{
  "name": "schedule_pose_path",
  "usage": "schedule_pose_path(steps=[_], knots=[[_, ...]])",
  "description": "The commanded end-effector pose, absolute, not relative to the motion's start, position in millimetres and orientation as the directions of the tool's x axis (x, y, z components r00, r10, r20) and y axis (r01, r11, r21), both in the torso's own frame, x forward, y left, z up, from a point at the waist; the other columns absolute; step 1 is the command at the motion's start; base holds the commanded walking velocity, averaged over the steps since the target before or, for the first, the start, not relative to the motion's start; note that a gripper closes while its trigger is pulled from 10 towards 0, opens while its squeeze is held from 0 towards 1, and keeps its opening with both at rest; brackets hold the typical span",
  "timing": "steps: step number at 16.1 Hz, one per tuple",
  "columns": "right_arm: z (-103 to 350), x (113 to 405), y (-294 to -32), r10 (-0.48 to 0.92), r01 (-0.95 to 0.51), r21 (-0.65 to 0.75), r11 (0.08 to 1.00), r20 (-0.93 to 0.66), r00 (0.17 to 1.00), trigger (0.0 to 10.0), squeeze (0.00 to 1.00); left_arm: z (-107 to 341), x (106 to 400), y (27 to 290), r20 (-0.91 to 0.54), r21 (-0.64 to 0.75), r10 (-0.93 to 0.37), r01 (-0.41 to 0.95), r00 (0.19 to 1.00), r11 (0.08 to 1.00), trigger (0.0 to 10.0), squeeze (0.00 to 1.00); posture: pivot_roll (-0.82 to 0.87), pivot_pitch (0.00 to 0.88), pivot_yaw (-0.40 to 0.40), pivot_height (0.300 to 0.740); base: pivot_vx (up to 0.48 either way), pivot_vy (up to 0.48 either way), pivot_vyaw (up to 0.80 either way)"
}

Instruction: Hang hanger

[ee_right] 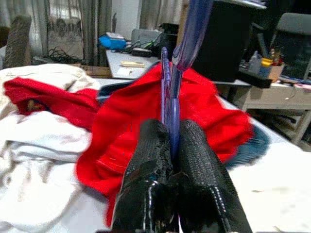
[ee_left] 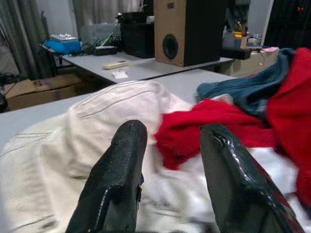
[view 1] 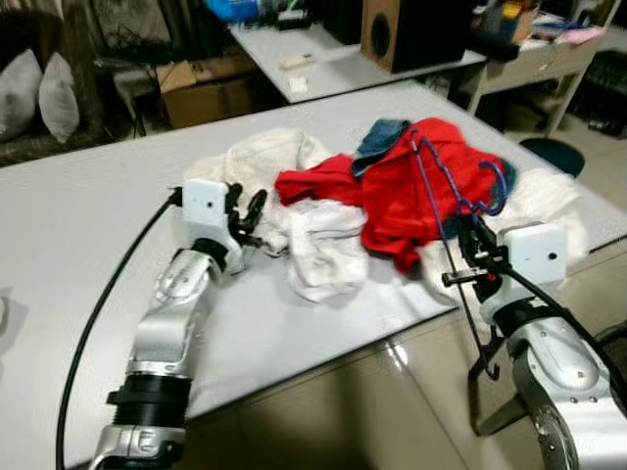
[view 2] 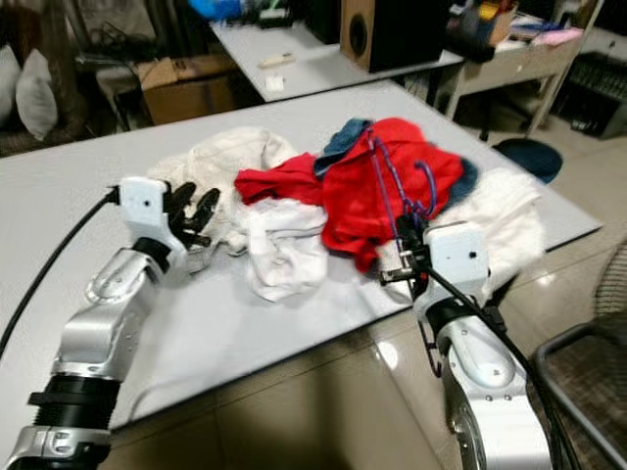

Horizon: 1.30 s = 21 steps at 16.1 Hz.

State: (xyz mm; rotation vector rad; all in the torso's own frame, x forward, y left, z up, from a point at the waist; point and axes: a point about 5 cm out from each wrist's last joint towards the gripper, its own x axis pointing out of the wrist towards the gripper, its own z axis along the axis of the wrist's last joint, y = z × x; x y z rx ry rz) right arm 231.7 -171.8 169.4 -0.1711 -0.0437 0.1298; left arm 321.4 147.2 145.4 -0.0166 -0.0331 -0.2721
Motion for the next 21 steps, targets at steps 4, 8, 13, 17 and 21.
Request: schedule_pose_path(steps=[4, 8, 13, 17, 21], knots=[[171.6, 232.5, -176.8, 0.109, -0.1, -0.185, 0.978, 0.039, 0.993, 10.0, 0.0, 148.6, 320.8, 141.0, 0.052, -0.001, -0.295, 0.296, 0.954, 0.955, 10.0, 0.0, -0.09, 0.0, 0.069, 0.74, 0.0, -0.445, 0.0], [171.1, 233.0, -178.1, 0.106, -0.096, -0.202, 0.975, 0.037, 0.994, 10.0, 0.0, 151.9, 321.5, 137.7, 0.075, -0.025, -0.319, 0.322, 0.945, 0.947, 10.0, 0.0, -0.09, 0.0, 0.069, 0.74, 0.0, 0.0, 0.0], [173.0, 237.5, -179.6, 0.1, -0.091, -0.2, 0.976, 0.038, 0.994, 10.0, 0.0, 153.4, 324.8, 135.0, 0.086, -0.014, -0.326, 0.328, 0.941, 0.944, 10.0, 0.0, -0.09, 0.0, 0.066, 0.74, 0.165, 0.0, -0.32], [173.6, 237.2, -181.5, 0.111, -0.1, -0.217, 0.971, 0.038, 0.993, 10.0, 0.0, 156.6, 328.2, 139.1, 0.102, -0.017, -0.278, 0.281, 0.955, 0.96, 10.0, 0.0, -0.09, 0.0, 0.063, 0.74, 0.321, 0.0, -0.2], [174.6, 239.0, -182.1, 0.116, -0.105, -0.219, 0.97, 0.036, 0.993, 10.0, 0.0, 158.4, 330.9, 140.6, 0.115, -0.016, -0.257, 0.261, 0.96, 0.965, 10.0, 0.0, -0.09, 0.0, 0.059, 0.74, 0.336, 0.0, -0.1]])
